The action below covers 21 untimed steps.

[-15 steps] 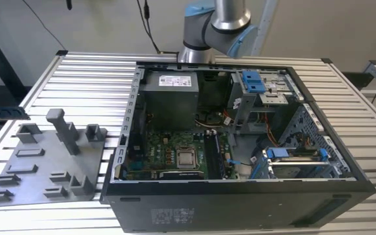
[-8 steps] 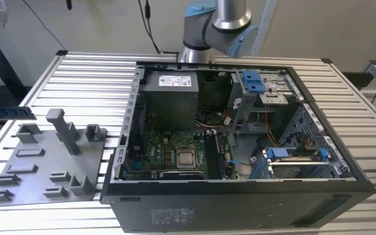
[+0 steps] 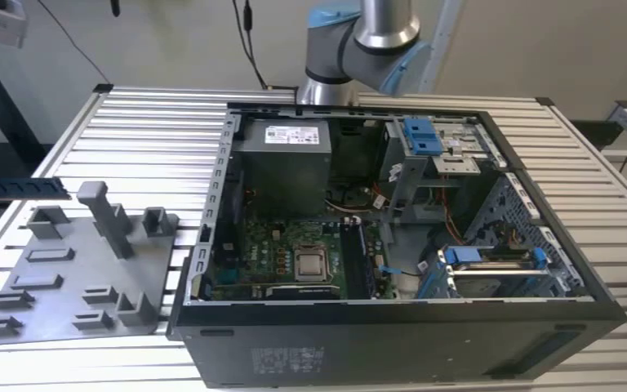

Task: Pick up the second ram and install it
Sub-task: 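Pick up the second ram and move it above second insertion slot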

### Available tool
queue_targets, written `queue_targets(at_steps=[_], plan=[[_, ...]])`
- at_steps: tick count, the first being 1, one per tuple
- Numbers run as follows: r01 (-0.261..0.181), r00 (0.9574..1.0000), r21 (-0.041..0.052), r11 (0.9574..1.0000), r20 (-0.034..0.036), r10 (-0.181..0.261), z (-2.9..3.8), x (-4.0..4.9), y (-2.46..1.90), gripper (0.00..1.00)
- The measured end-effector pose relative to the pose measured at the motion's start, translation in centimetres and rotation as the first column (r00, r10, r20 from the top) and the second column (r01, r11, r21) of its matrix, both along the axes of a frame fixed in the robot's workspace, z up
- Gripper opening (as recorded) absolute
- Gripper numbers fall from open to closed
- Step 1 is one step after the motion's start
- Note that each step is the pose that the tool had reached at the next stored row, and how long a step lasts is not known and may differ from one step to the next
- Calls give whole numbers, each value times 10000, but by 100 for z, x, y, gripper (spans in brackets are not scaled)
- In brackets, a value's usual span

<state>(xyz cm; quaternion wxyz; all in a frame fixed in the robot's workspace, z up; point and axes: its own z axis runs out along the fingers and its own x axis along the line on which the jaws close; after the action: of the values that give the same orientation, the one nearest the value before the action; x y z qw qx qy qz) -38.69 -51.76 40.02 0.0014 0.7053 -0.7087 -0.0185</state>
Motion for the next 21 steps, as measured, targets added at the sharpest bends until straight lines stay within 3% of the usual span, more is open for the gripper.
queue_targets(at_steps=[21], plan=[[0,10000,0,10000,1,0,0,135,0,14]])
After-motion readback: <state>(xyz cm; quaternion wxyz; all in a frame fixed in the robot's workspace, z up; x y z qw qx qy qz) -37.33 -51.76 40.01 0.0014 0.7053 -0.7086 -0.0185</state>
